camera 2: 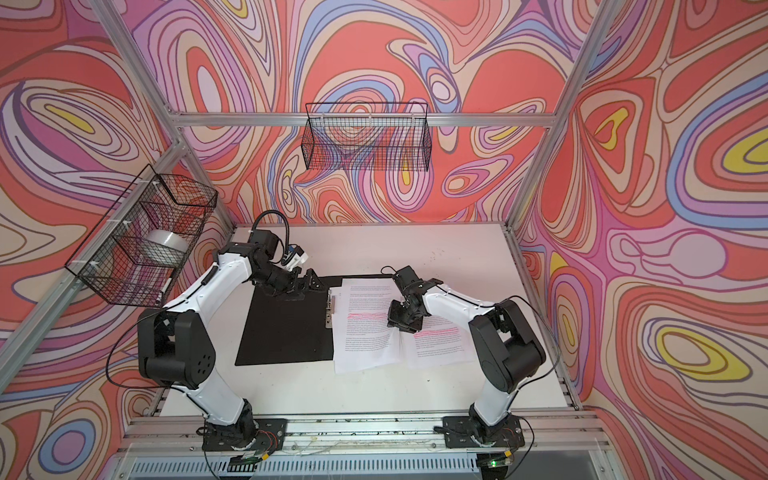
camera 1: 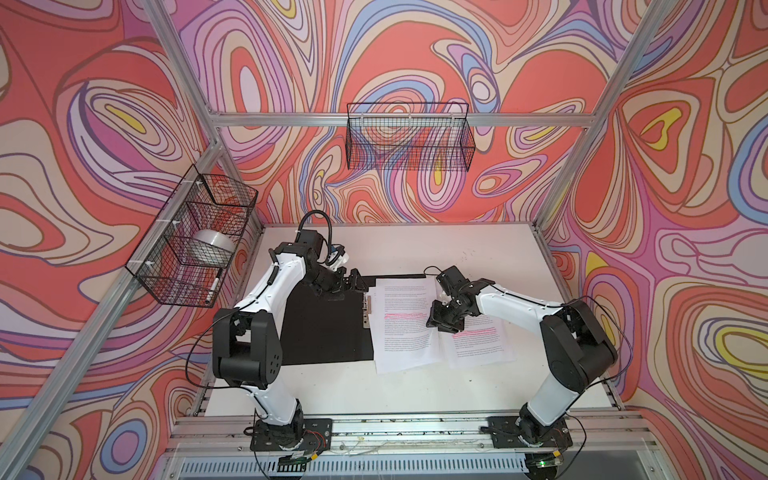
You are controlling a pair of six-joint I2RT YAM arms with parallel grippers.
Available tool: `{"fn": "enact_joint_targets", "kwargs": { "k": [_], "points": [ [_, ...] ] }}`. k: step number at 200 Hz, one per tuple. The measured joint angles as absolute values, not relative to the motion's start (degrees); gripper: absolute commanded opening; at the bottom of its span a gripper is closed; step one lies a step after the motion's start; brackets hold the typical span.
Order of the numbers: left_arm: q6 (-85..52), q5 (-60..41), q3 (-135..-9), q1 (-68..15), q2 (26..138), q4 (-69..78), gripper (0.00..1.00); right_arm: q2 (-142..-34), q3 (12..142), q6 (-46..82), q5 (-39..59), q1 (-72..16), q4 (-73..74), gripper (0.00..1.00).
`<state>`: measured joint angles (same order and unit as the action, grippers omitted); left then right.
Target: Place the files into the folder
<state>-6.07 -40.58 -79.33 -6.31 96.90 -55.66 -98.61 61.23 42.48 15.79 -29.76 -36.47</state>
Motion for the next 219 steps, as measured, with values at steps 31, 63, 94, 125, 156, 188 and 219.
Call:
{"fn": "enact_joint_targets", "kwargs": {
  "k": [31, 63, 94, 125, 156, 188, 219],
  "points": [
    [-6.6, -40.1, -76.9, -6.3, 96.6, -54.4, 1.00, -101.6, 63.2, 42.0, 13.9, -30.6, -38.2, 0.47],
    [-7.5, -40.1, -73.6, -6.3, 96.1, -51.8, 1.00, -105.5, 66.7, 41.3, 12.8, -32.2, -39.5, 0.47],
    [-7.3, -40.0, -73.4, -6.3, 96.0, -50.4, 1.00, -107.3, 69.7, 40.3, 12.3, -33.8, -39.9, 0.47],
    [-6.9, -40.0, -73.4, -6.3, 96.0, -49.4, 1.00, -107.4, 71.5, 39.7, 10.2, -34.4, -41.8, 0.51],
    [-5.7, -39.7, -73.4, -6.6, 95.7, -49.4, 1.00, -103.5, 71.5, 39.7, 5.1, -34.1, -45.8, 0.60],
    [-2.8, -38.7, -74.2, -9.2, 94.3, -50.0, 1.00, -93.7, 68.8, 40.0, 1.8, -29.6, -47.4, 0.66],
    [-0.6, -37.8, -75.8, -13.3, 91.7, -50.1, 1.00, -84.1, 60.9, 40.6, -0.1, -16.7, -47.9, 0.76]
  ]
}}
